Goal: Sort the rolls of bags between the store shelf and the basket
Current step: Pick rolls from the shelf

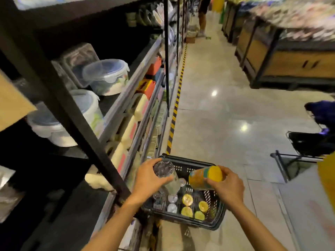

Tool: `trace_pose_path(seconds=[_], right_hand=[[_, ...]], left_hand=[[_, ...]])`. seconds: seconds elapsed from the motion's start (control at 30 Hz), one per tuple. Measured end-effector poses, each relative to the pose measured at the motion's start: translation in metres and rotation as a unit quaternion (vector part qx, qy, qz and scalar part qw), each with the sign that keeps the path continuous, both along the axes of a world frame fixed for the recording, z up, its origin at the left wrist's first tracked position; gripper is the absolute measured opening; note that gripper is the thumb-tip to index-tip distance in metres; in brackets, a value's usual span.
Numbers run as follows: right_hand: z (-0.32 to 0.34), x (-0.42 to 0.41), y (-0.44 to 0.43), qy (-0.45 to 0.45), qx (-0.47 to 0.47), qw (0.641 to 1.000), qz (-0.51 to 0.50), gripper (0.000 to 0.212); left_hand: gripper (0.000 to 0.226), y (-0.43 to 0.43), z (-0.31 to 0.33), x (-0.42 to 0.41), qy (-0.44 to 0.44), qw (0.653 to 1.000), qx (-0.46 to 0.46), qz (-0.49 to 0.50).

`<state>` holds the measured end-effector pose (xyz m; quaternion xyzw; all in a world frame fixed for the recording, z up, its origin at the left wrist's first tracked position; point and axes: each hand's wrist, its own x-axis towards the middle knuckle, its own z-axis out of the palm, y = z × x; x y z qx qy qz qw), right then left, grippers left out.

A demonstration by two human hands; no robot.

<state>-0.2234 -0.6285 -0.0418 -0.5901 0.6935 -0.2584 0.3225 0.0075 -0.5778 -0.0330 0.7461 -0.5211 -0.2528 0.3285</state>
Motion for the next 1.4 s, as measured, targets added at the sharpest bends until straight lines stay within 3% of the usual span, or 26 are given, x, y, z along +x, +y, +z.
trace_pose_path(seconds=[0.13, 0.47, 0.57, 0.7, 0.9, 1.1, 1.2, 1.4], right_hand=[[-0.016, -0.007, -0.012, 0.026, 0.023, 0.998, -0.043, 0.054], [-0.095, -0.012, -0.085, 0.047, 0.101, 0.992, -0.063, 0.067], [-0.137, -0.01, -0.117, 0.054, 0.124, 0.99, -0.037, 0.071], [-0.2, -0.007, -0.155, 0.066, 0.142, 0.988, -0.007, 0.053], [-0.335, -0.005, -0.191, 0.116, 0.183, 0.976, 0.028, 0.069], [-0.457, -0.002, -0.197, 0.155, 0.201, 0.965, 0.068, 0.067], [-0.512, -0.004, -0.196, 0.182, 0.231, 0.951, 0.097, 0.07], [-0.552, -0.007, -0.205, 0.216, 0.25, 0.935, 0.128, 0.069]], left_hand=[[0.075, -0.038, -0.019, 0.007, 0.007, 0.999, 0.027, -0.025], [0.08, -0.13, -0.089, 0.003, -0.005, 0.995, 0.099, -0.023], [0.079, -0.156, -0.124, 0.003, -0.004, 0.994, 0.107, -0.008], [0.078, -0.19, -0.182, 0.008, -0.017, 0.992, 0.125, -0.004], [0.077, -0.231, -0.279, 0.019, -0.026, 0.991, 0.129, -0.008], [0.074, -0.24, -0.361, 0.035, -0.004, 0.994, 0.102, 0.043], [0.076, -0.237, -0.396, 0.042, -0.039, 0.992, 0.118, 0.034], [0.076, -0.221, -0.419, 0.059, -0.082, 0.993, 0.078, 0.027]])
